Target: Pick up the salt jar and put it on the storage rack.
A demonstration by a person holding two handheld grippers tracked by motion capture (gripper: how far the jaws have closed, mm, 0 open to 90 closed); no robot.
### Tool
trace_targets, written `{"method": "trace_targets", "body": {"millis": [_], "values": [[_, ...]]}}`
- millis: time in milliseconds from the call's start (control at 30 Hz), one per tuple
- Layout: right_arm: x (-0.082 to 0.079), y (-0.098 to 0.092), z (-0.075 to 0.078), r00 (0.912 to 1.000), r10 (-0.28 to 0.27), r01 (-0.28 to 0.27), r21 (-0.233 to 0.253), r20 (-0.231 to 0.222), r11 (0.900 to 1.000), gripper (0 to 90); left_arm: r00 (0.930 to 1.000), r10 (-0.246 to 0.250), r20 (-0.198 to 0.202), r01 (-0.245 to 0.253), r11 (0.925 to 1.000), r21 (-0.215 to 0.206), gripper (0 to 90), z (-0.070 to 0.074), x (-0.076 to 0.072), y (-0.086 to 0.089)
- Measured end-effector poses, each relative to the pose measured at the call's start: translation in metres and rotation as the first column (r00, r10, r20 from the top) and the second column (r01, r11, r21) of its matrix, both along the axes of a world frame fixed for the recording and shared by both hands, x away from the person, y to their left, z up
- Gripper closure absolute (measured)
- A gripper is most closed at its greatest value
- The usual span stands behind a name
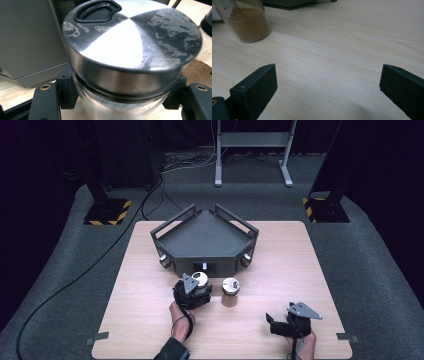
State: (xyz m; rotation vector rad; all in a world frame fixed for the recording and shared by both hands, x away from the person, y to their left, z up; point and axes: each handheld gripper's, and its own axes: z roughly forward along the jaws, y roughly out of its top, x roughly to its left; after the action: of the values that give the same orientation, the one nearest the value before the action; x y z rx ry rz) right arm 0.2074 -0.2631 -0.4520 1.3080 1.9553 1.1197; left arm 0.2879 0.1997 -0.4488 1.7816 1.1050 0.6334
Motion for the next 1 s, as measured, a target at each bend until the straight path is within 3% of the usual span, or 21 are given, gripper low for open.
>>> {"method": "trace_targets", "body": {"millis": [567, 1000], "values": [[0.001, 0.000, 0.001, 1.0000, 0.002, -0.002, -0.002, -0.006, 1.000, 0.5, 0.9994, 0.003, 0.034, -0.002, 0.9999, -0.013, 31.2, 0.011, -0.012, 0.010], [0.002, 0.000, 0.001, 0.9999, 0.003, -0.003, -0.004, -0.010, 1.000, 0.5, 0.9994, 0.005, 0.035, -0.005, 0.9999, -0.010, 31.3, 0.016, -0.015, 0.016]]}}
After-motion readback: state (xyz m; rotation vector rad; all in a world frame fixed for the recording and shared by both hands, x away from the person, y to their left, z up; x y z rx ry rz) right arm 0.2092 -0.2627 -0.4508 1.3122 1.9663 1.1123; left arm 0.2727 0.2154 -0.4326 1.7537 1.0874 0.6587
